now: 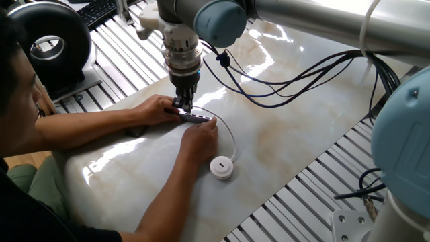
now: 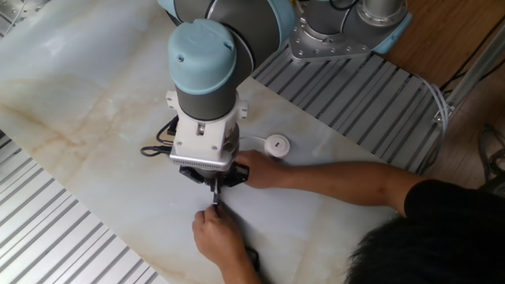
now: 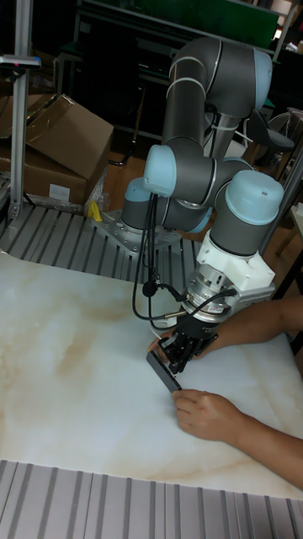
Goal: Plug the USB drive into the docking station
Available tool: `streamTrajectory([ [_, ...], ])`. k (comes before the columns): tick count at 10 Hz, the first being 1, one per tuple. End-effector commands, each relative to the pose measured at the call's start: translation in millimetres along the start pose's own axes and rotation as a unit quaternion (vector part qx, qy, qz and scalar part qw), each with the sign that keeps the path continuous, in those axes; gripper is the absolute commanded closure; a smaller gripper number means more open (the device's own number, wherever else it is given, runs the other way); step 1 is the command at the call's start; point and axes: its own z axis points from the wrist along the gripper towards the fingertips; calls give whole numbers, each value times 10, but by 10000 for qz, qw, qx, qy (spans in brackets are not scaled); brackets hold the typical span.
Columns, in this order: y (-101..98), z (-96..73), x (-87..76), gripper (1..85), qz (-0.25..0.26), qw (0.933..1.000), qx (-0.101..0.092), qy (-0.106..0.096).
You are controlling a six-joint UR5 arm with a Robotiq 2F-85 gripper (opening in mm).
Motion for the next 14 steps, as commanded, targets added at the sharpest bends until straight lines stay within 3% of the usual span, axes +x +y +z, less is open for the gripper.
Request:
streamTrajectory([
  [1,37,-22,-12,843,97,9999,-80,-30],
  [14,-16,12,-43,843,165,9998,24,-59],
])
